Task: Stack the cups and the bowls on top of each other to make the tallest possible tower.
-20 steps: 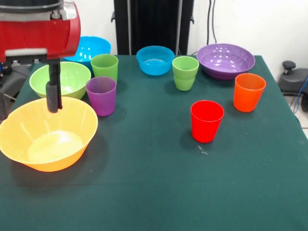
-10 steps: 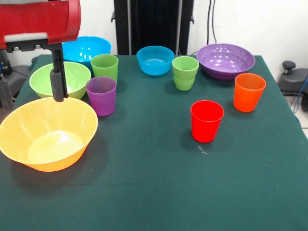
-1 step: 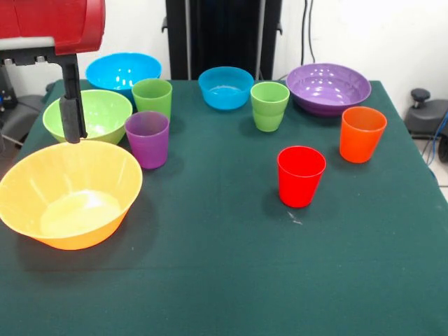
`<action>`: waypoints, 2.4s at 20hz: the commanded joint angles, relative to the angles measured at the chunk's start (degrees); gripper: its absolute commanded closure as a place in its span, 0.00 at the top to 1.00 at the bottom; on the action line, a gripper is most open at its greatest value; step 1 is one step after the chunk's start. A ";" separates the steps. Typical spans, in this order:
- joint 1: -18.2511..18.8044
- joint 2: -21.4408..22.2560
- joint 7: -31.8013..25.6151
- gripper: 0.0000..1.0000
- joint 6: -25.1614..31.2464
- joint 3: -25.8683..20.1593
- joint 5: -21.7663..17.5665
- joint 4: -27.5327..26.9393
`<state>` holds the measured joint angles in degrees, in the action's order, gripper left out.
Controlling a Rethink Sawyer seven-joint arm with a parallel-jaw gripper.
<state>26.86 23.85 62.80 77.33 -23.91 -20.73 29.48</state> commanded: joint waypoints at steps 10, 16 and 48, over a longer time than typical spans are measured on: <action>-1.14 -4.59 9.48 1.00 4.12 0.19 1.40 1.68; -2.47 -5.52 23.98 1.00 0.88 4.27 2.99 2.89; -1.73 0.68 61.48 1.00 -17.21 16.14 15.65 21.00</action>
<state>24.84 23.70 113.42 68.02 -6.73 -6.76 38.28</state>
